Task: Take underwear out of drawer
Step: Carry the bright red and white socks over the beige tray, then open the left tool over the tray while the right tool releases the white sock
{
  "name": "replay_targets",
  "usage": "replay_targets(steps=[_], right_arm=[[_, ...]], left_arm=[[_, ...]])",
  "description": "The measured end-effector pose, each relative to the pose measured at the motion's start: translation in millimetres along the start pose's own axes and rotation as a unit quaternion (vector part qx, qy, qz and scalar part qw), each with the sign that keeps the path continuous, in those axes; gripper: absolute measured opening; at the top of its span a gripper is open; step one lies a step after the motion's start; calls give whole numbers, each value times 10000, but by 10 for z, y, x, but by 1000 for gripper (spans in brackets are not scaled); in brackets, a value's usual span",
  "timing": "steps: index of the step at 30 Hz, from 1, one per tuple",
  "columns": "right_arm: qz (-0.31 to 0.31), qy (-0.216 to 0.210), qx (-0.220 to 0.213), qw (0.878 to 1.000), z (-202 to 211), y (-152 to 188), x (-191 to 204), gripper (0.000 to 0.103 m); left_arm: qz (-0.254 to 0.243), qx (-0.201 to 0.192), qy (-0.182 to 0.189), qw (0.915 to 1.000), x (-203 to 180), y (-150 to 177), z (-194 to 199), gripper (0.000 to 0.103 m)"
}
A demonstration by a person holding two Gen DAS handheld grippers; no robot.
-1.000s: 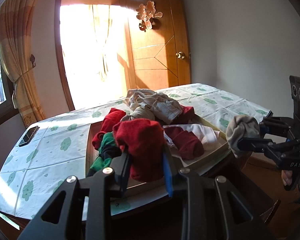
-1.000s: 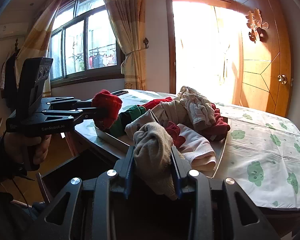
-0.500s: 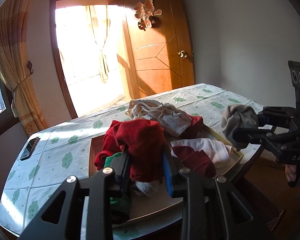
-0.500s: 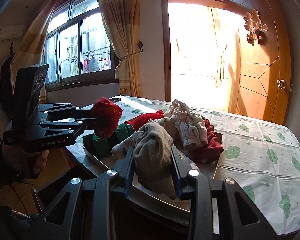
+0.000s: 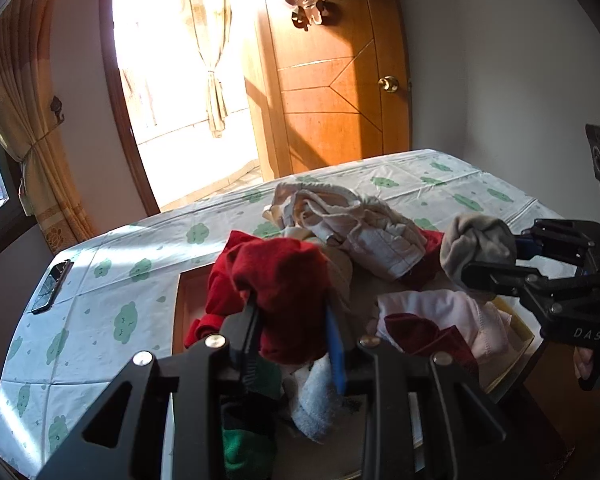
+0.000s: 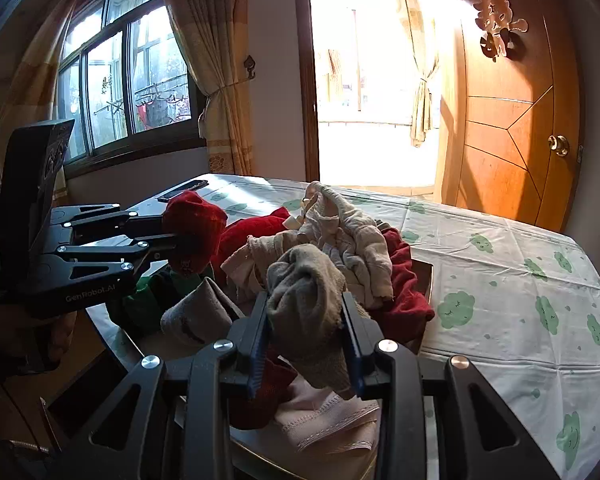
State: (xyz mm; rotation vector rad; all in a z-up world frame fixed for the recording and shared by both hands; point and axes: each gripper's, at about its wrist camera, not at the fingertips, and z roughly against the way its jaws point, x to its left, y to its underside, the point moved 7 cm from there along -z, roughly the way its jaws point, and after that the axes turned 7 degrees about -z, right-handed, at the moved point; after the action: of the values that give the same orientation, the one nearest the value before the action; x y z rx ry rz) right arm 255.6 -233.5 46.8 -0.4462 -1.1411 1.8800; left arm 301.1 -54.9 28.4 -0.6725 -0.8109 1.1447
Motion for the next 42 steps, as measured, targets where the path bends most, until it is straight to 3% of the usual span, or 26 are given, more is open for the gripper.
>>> replay_targets(steps=[9, 13, 15, 17, 19, 29, 35, 42], right_arm=[[-35, 194, 353, 9992, -344, 90, -82, 36], [-39, 265, 466, 9986, -442, 152, -103, 38], [-113, 241, 485, 9985, -454, 168, -121, 43], [-147, 311, 454, 9984, -432, 180, -147, 58], [-217, 301, 349, 9987, -377, 171, -164, 65], [-421, 288, 106, 9986, 10, 226, -111, 67], [-481, 167, -255, 9984, 400, 277, 28, 68], [-586, 175, -717, 9956, 788, 327, 167, 77]], left_arm=[[13, 399, 83, 9992, -57, 88, -266, 35], [12, 389, 35, 9992, -81, 114, -264, 53], [12, 348, 37, 9994, -83, 107, -229, 61], [-1, 291, 32, 9996, -84, 95, -178, 65], [11, 189, -24, 9998, -66, 84, -105, 72], [404, -121, 132, 9990, 77, 199, 322, 74], [586, -355, 134, 9976, 134, 324, 628, 77], [711, -654, -1, 9953, 152, 461, 936, 94]])
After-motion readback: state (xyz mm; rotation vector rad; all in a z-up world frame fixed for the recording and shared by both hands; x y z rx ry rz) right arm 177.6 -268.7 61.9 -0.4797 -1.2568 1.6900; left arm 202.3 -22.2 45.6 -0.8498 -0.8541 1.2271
